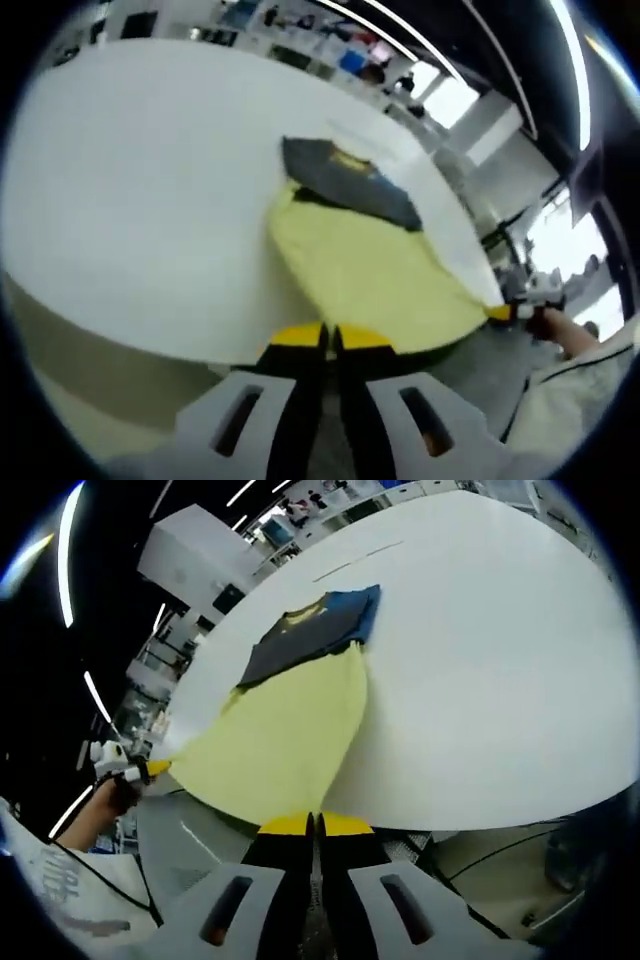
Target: Fold the garment on the visible template until the final outline fits inside the template.
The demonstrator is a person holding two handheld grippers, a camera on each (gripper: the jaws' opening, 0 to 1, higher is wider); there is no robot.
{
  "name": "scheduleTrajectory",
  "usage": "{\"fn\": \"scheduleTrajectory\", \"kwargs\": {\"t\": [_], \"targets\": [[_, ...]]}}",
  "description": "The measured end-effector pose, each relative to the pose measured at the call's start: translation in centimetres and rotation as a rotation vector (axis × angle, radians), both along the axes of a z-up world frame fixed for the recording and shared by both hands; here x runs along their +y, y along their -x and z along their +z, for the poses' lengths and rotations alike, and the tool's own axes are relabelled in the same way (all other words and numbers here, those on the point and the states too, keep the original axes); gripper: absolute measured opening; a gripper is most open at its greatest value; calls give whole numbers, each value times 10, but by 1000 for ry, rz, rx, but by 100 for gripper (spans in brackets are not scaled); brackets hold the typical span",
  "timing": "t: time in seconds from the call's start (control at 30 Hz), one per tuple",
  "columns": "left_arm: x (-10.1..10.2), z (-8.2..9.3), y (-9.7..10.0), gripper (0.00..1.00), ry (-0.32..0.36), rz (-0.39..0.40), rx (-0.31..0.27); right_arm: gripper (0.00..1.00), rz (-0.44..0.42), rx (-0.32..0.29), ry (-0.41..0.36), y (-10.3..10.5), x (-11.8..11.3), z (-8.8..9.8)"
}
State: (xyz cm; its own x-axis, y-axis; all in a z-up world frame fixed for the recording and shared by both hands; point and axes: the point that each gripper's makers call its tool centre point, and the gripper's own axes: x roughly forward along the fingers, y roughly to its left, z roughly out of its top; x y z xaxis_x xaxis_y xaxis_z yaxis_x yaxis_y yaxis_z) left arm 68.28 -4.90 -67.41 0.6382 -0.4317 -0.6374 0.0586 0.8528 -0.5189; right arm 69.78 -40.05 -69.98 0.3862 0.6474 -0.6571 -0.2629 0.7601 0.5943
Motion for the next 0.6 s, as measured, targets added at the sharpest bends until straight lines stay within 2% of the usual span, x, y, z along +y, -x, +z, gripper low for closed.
{"fn": "scheduleTrajectory", "kwargs": {"t": [0.2, 0.27, 0.43, 0.6], "targets": [[-4, 15, 18, 0, 36, 47, -36, 2, -19, -13, -19, 14, -6, 11], [-5, 19, 22, 0, 62, 69, -47, 2, -58, -13, -69, 15, -5, 20], [-6, 27, 32, 0, 85, 90, -61, 2, -71, -22, -70, 24, -10, 31], [-10, 50, 37, 0, 100, 108, -94, 2, -76, -41, -89, 29, -7, 49]]}}
